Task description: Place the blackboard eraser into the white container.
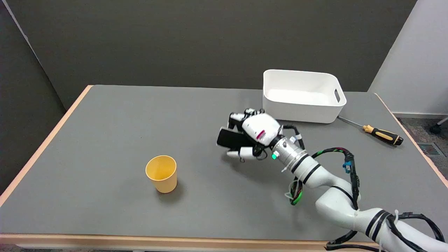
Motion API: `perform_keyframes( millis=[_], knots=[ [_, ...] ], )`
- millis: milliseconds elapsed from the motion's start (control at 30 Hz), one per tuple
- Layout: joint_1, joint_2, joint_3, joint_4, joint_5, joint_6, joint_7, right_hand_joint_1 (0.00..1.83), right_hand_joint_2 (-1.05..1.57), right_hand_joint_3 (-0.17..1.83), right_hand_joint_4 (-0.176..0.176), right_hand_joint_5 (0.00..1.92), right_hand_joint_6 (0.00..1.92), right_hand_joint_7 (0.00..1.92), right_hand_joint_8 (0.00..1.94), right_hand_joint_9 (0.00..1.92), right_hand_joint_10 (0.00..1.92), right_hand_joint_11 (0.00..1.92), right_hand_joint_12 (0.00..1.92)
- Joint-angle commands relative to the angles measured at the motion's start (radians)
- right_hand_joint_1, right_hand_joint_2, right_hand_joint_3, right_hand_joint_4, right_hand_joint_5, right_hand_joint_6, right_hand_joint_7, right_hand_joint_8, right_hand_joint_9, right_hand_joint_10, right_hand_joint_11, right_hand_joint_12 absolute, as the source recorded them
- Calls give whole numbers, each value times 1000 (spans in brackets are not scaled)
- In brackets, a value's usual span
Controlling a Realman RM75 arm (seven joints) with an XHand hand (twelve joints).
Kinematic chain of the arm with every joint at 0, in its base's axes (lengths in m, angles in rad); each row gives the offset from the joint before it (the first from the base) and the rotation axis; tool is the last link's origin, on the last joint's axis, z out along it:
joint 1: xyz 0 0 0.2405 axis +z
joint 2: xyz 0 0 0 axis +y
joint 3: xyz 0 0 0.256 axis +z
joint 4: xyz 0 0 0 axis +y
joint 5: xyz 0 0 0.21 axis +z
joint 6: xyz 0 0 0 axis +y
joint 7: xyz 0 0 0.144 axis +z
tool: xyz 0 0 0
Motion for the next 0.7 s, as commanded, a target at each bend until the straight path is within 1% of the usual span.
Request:
perform_keyframes(
  millis=[33,133,300,367,500,567,600,633,700],
  knots=[
    [95,35,225,71,67,128,-174,1056,1080,421,-176,691,1496,800,1941,852,1921,356,1921],
    [142,56,299,35,129,86,-180,1059,1076,422,-176,697,1488,813,1941,867,1921,364,1921],
    [236,95,329,-75,224,72,-188,1061,1075,419,-176,700,1482,811,1941,871,1921,347,1921],
    [268,113,313,-134,260,71,-188,1061,1076,417,-176,700,1483,812,1941,875,1921,338,1921],
    [354,145,236,-309,325,70,-188,1060,1079,412,-176,697,1484,810,1941,874,1921,325,1921],
    [389,146,203,-382,345,70,-188,1060,1081,410,-176,696,1485,809,1941,873,1921,314,1921],
    [416,143,174,-453,368,70,-188,1060,1082,408,-176,696,1485,806,1941,865,1921,304,1921],
    [427,141,164,-488,382,70,-188,1059,1083,406,-176,695,1485,804,1941,860,1921,295,1921],
    [458,134,115,-601,447,79,-188,1059,1084,406,-176,694,1486,802,1941,856,1921,275,1921]
  ],
)
